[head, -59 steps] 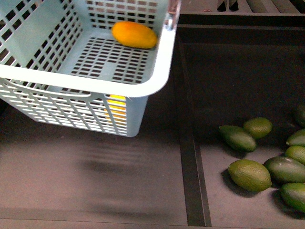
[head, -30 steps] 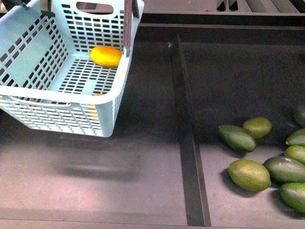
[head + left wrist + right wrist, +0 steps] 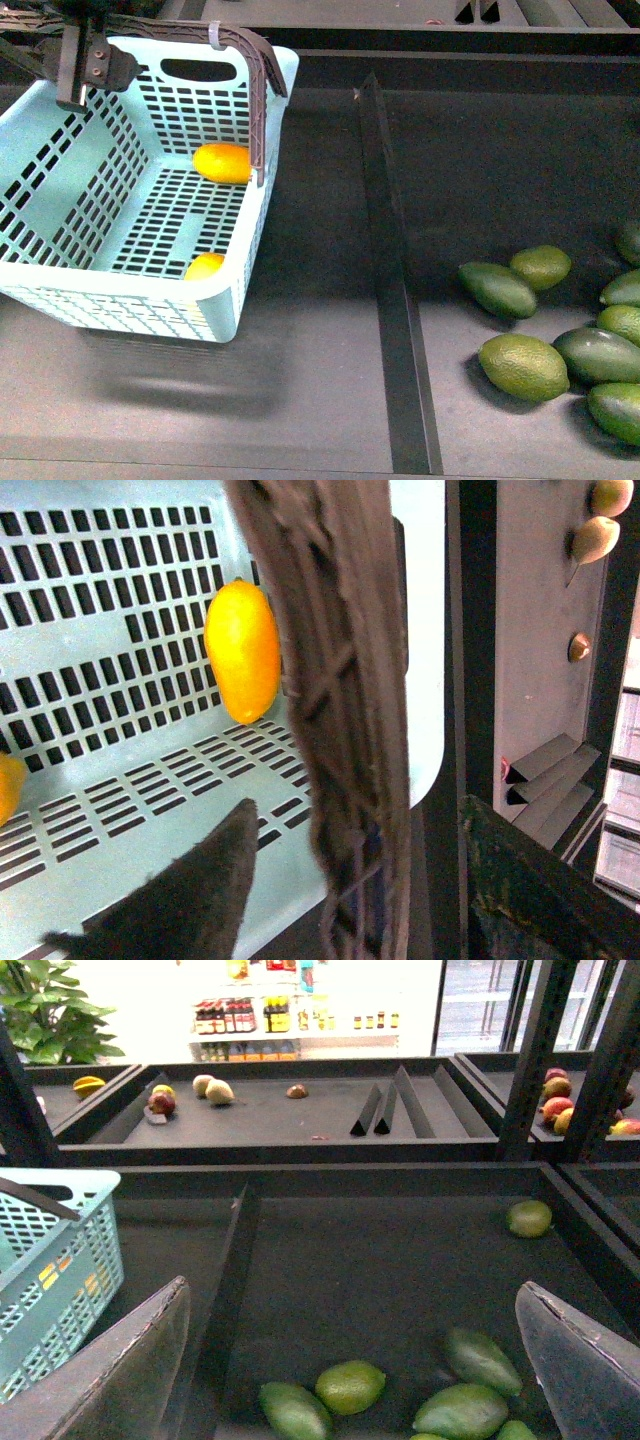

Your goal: Pick lemon and mango into basket

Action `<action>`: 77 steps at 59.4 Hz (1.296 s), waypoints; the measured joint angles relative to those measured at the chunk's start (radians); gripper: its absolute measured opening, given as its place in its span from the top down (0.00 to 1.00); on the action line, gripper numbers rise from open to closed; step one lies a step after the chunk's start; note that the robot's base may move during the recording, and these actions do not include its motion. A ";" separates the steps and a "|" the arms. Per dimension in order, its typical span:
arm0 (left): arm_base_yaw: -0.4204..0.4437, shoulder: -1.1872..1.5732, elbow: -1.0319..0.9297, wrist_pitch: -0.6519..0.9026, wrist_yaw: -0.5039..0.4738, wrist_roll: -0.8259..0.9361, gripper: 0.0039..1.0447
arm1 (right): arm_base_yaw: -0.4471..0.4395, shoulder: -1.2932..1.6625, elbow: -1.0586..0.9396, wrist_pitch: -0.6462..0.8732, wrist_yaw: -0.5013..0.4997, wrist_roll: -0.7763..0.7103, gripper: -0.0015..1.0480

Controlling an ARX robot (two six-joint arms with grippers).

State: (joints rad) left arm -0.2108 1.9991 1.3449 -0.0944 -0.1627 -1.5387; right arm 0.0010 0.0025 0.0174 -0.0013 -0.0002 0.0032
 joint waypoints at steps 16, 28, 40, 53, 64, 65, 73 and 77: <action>0.024 -0.230 -0.130 -0.185 -0.127 0.114 0.07 | 0.000 0.000 0.000 0.000 0.000 0.000 0.08; 0.021 -0.299 -0.182 -0.170 -0.109 0.253 0.09 | 0.000 0.000 0.000 0.000 0.000 0.000 0.08; 0.073 -0.455 -0.747 0.980 0.033 1.268 0.51 | 0.000 0.000 0.000 0.000 0.000 0.000 0.08; 0.121 -0.657 -1.006 1.076 0.080 1.505 0.97 | 0.000 0.000 0.000 0.000 0.000 0.000 0.08; 0.151 -0.797 -1.118 1.065 0.109 1.520 0.97 | 0.000 0.000 0.000 0.000 0.000 0.000 0.08; 0.165 -0.811 -1.127 1.061 0.134 1.521 0.97 | 0.000 0.000 0.000 0.000 0.000 0.000 0.08; 0.206 -0.909 -1.189 1.020 0.157 1.524 0.97 | 0.000 0.000 0.000 0.000 0.000 0.000 0.08; 0.206 -0.960 -1.215 0.994 0.162 1.524 0.97 | 0.000 0.000 0.000 0.000 0.000 0.000 0.08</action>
State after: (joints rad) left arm -0.0044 1.0393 0.1295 0.8997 -0.0010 -0.0147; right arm 0.0010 0.0025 0.0174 -0.0013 -0.0002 0.0029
